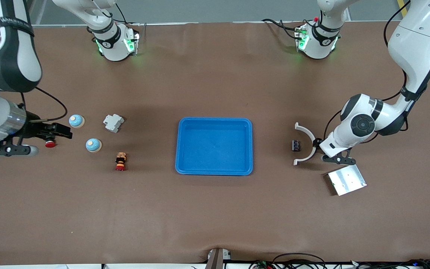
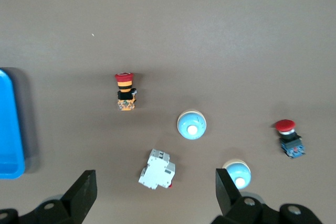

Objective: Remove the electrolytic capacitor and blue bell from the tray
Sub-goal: 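Release the bell with the right gripper while the left gripper lowers capacitor, then release the capacitor beside the white arc with the left gripper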

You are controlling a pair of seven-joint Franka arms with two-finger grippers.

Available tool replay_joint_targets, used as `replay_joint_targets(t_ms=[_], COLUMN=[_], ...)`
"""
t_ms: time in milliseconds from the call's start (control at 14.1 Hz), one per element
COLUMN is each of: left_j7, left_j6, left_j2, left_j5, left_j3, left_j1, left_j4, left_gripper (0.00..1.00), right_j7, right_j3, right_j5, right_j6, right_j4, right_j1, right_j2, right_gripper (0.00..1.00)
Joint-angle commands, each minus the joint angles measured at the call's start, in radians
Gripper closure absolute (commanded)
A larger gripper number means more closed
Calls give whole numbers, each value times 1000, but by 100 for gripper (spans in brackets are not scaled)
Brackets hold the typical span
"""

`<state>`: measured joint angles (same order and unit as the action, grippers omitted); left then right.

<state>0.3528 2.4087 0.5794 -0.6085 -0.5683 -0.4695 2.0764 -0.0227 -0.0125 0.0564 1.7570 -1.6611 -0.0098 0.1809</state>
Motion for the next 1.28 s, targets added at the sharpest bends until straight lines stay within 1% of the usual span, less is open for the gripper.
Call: replay_joint_targets(t_ms=[0, 71, 213, 355, 568, 851, 922, 1064, 1135, 1206], left_j7=[-12, -12, -14, -14, -15, -29, -31, -34, -35, -35], left_j6=[17, 17, 17, 15, 13, -12, -40, -97, -124, -156], left_j2=[-1, -1, -1, -1, -3, -7, -10, -12, -12, -4], left_j5=[-25, -23, -25, -25, -25, -25, -25, -23, -23, -23], left_j3=[-15, -15, -15, -15, -15, -16, -21, -38, -57, -96], left_j1=[-21, -21, -21, -21, -21, -21, -21, -24, -41, -69], left_j4=[8, 8, 10, 10, 7, -4, -12, -41, -55, -70], left_gripper=[0, 0, 0, 0, 0, 0, 0, 0, 0, 0], right_j7=[10, 12, 15, 24, 27, 26, 27, 26, 26, 26], right_j3=[-3, -6, -4, -4, -7, -12, -12, -12, -12, -12], right_j5=[-18, -21, -58, -64, -63, -58, -58, -56, -56, -55], right_j6=[-123, -134, -139, -216, -215, -159, -157, -160, -163, -165], right_j4=[130, 159, 187, 189, 146, 11, 3, 3, 4, 4], right_j1=[1, 1, 1, 2, -6, -10, -16, -18, -18, -18], right_j2=[9, 9, 8, 3, -43, -158, -169, -182, -189, -195], right_gripper=[0, 0, 0, 0, 0, 0, 0, 0, 0, 0])
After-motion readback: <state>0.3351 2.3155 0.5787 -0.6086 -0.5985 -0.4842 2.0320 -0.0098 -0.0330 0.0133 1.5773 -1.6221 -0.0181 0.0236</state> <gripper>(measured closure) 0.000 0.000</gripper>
